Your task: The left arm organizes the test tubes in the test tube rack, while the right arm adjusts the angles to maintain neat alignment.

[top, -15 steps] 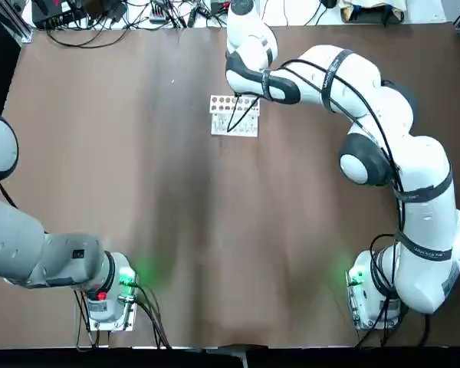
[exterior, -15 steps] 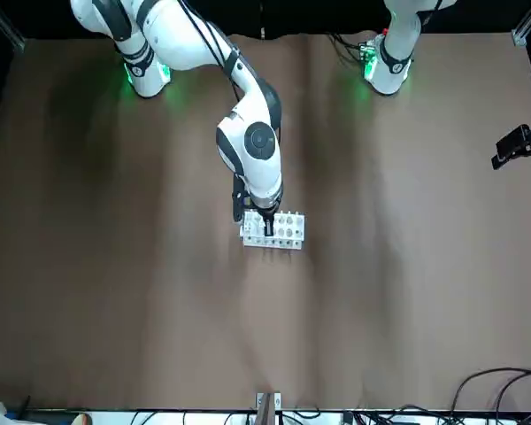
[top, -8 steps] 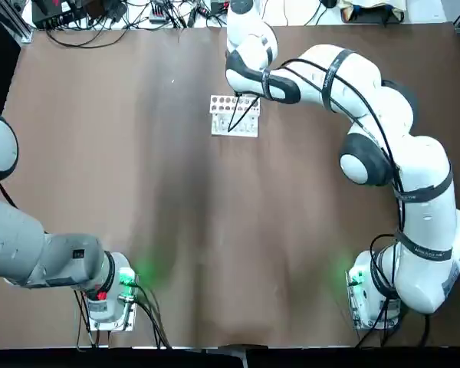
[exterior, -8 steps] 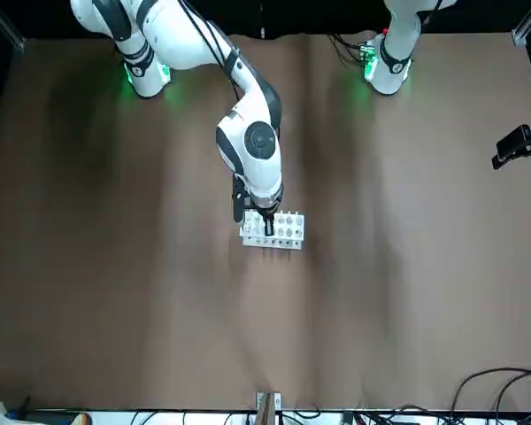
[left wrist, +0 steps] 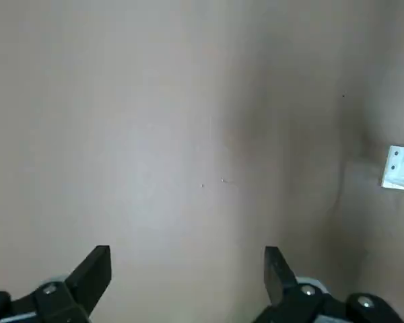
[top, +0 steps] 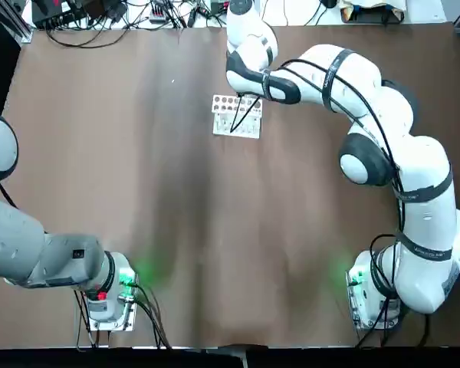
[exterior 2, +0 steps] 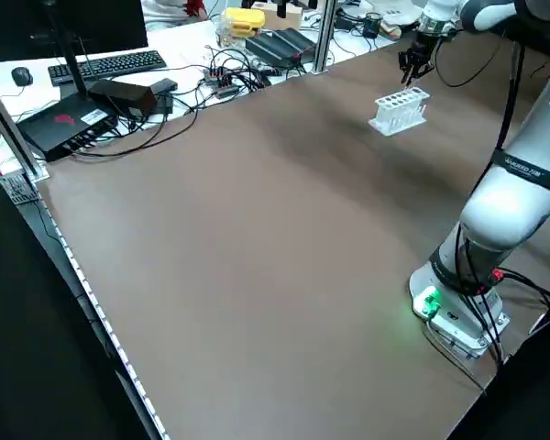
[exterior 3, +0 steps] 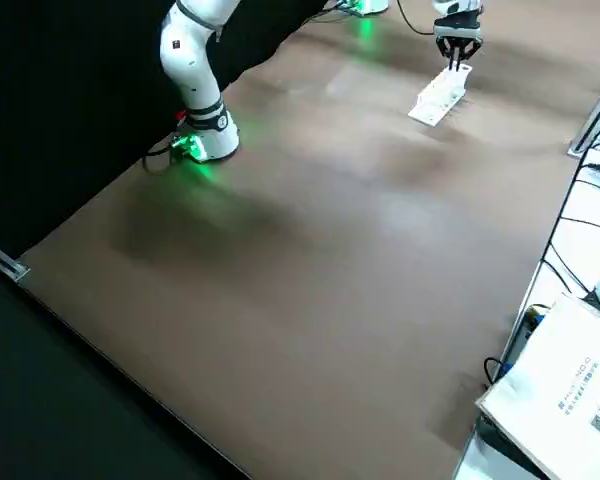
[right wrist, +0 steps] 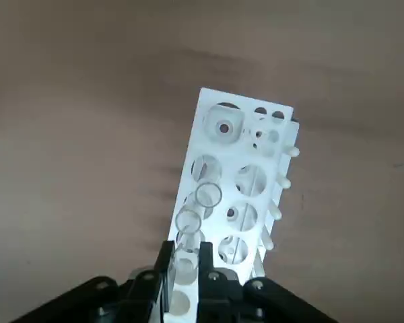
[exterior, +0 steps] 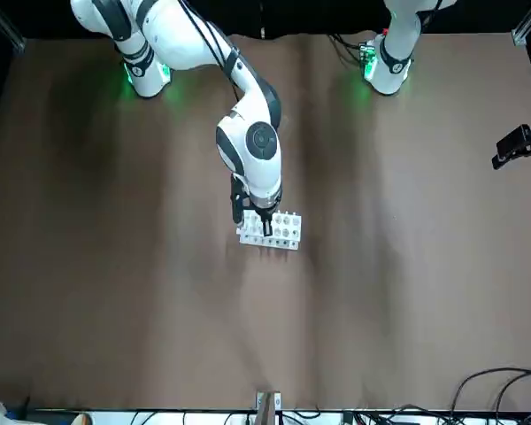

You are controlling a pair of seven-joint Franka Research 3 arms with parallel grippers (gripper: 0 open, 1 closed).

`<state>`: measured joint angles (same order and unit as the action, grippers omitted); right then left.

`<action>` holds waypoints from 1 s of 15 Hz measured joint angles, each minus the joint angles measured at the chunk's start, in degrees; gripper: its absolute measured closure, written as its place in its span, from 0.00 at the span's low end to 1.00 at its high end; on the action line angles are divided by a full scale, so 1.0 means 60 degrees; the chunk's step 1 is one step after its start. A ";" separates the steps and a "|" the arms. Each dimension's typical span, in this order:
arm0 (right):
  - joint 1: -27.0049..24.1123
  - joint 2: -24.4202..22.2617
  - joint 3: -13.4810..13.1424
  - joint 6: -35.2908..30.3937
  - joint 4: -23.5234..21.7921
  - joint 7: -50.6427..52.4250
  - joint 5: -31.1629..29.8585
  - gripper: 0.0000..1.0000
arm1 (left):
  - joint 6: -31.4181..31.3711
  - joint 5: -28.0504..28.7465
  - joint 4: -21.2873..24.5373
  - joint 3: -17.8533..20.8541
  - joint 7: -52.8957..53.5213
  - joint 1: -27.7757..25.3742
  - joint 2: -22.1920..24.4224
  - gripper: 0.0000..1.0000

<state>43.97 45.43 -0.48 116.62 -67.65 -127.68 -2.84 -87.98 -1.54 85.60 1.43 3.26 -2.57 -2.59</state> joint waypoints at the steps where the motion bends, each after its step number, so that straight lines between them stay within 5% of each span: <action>1: 0.0000 0.0000 0.0000 -0.0034 0.0007 0.0052 -0.0022 0.82 | 0.0000 0.0000 0.0000 0.0001 0.0000 -0.0001 0.0000 0.00; 15: 0.0000 0.0000 -0.0001 -0.0425 0.0184 0.0697 -0.0227 0.81 | 0.0000 0.0031 0.0000 0.0001 0.0000 -0.0013 0.0000 0.00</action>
<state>43.97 45.43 -0.48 114.07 -66.55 -123.50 -4.21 -87.98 -1.35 85.60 1.44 3.26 -2.64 -2.59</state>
